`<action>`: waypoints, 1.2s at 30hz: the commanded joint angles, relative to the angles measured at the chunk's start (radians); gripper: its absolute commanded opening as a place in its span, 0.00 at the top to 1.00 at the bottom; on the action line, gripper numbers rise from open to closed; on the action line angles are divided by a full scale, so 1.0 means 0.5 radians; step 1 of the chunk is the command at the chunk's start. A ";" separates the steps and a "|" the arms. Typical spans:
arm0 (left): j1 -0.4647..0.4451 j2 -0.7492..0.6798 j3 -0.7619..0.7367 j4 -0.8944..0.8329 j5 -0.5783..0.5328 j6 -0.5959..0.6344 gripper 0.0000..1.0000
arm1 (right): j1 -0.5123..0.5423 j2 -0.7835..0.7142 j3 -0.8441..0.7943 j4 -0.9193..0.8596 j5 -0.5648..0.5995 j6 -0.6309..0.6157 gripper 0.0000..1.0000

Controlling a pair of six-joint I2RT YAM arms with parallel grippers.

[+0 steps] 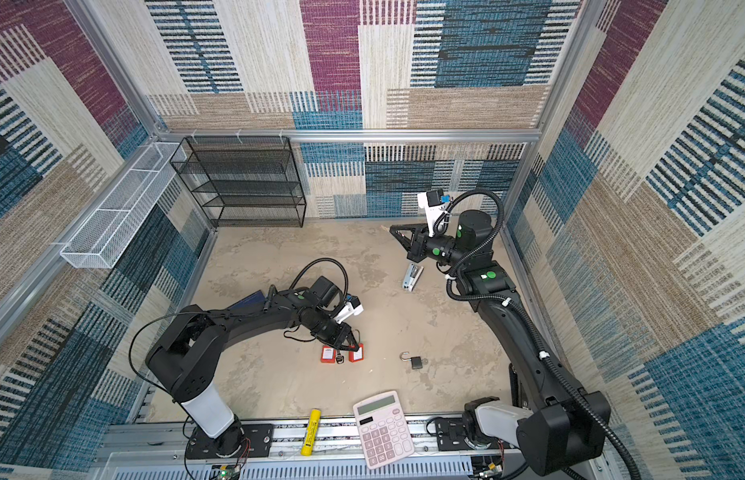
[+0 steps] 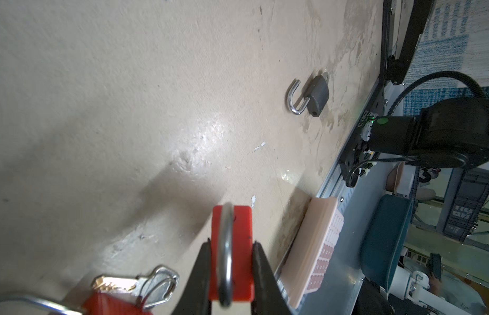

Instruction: Lock with the key

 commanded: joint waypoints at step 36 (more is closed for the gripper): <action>-0.011 0.158 0.185 -0.238 -0.107 0.062 0.66 | -0.001 -0.011 0.028 -0.039 0.006 -0.043 1.00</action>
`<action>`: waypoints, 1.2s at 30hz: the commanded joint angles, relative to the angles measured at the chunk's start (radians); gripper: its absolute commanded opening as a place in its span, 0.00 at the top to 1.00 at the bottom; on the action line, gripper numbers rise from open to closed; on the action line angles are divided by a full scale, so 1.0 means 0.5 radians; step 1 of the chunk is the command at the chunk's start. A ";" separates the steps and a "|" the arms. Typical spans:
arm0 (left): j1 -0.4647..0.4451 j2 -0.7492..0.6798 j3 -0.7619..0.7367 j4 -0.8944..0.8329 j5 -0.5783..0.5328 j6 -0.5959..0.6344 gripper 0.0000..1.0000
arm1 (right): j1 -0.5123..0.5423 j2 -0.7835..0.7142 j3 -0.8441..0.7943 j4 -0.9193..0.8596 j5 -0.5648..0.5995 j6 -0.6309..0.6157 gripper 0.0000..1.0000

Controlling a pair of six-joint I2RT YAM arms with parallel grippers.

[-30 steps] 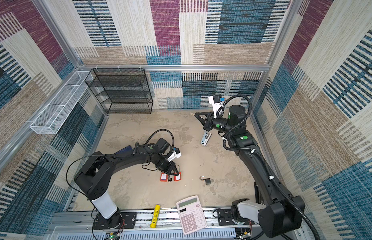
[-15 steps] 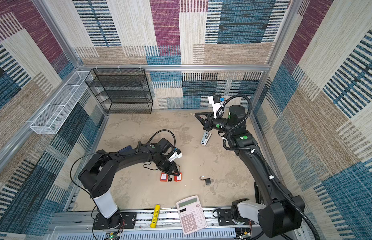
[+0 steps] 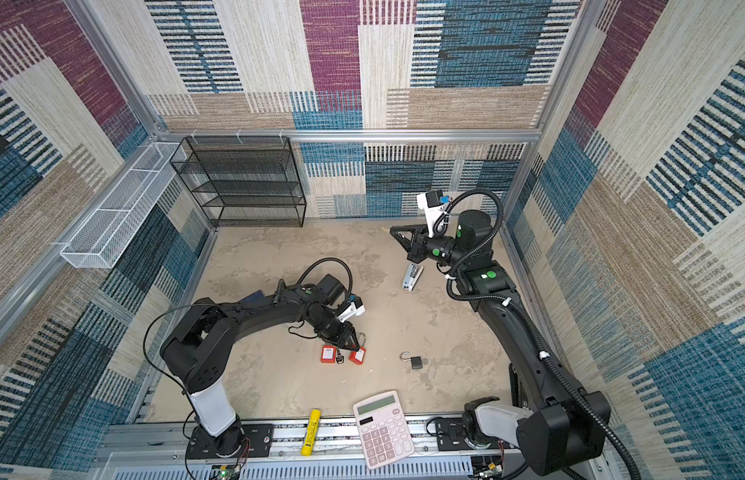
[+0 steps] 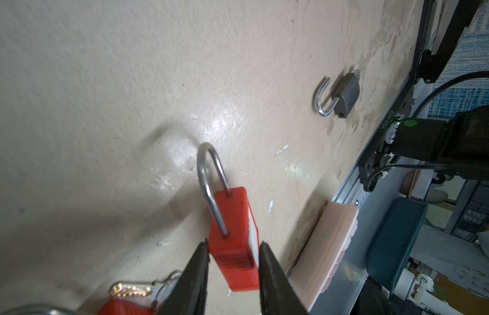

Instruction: Lock with the key

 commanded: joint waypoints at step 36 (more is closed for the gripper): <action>-0.508 0.281 0.604 -0.278 -1.319 0.109 0.42 | -0.199 -0.072 -0.127 -0.228 0.232 0.033 1.00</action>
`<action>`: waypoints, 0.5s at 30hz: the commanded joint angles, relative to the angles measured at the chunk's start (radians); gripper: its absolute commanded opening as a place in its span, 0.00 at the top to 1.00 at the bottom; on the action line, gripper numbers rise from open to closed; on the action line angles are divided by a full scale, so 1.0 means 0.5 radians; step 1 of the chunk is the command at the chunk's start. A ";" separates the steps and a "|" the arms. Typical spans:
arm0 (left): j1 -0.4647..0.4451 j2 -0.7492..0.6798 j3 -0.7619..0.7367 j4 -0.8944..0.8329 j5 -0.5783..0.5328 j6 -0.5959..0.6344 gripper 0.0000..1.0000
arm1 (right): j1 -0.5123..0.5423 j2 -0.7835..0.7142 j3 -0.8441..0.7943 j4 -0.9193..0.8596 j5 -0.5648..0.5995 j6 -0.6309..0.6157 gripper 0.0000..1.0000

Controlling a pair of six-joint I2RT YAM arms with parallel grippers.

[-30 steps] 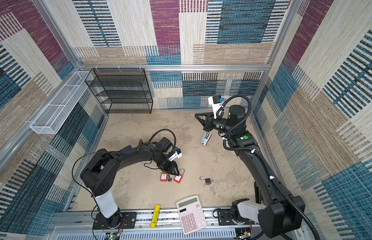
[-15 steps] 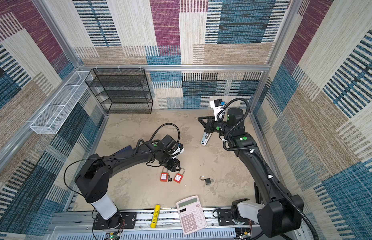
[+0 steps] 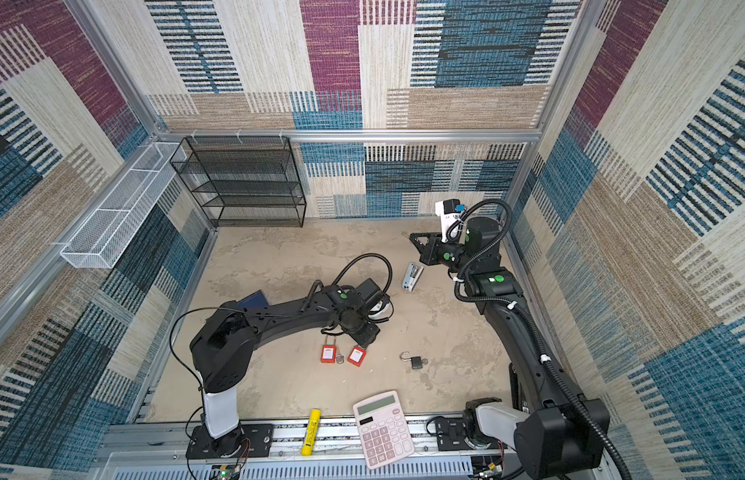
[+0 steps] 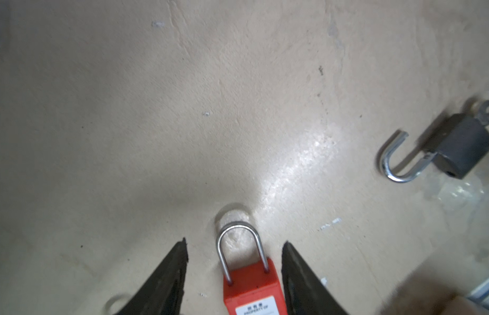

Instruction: Lock with the key

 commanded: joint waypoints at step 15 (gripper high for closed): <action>-0.078 0.173 0.117 -0.158 -0.298 0.024 0.38 | -0.035 0.008 0.007 0.033 -0.086 -0.016 1.00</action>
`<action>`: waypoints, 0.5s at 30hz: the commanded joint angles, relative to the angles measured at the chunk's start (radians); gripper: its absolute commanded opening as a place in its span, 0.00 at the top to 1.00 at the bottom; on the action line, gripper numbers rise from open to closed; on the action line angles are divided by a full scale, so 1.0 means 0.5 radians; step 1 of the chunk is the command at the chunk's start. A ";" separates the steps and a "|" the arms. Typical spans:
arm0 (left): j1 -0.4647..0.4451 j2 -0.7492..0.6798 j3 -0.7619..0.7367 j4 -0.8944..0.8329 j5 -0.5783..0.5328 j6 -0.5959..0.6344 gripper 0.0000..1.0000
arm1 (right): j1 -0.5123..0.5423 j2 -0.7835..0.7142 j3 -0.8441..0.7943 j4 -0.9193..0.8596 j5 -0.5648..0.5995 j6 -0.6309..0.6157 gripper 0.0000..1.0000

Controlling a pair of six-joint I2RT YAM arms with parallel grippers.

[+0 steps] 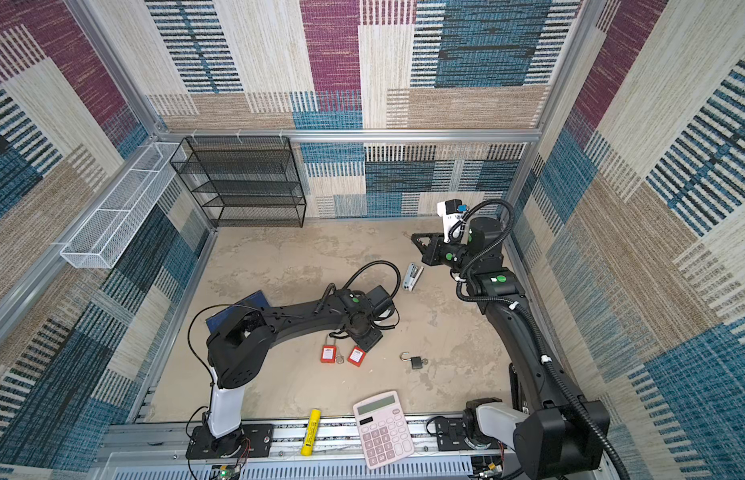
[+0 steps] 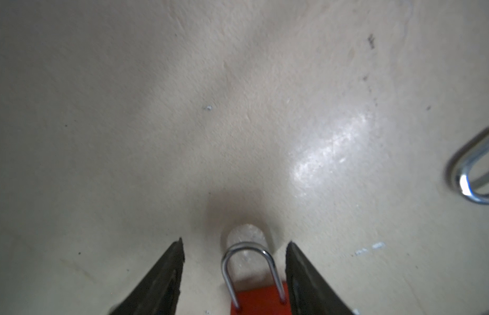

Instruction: Lock with the key

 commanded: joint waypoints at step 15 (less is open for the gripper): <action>-0.004 0.033 0.053 -0.098 -0.261 -0.063 0.38 | -0.003 0.013 0.016 0.053 -0.050 -0.011 1.00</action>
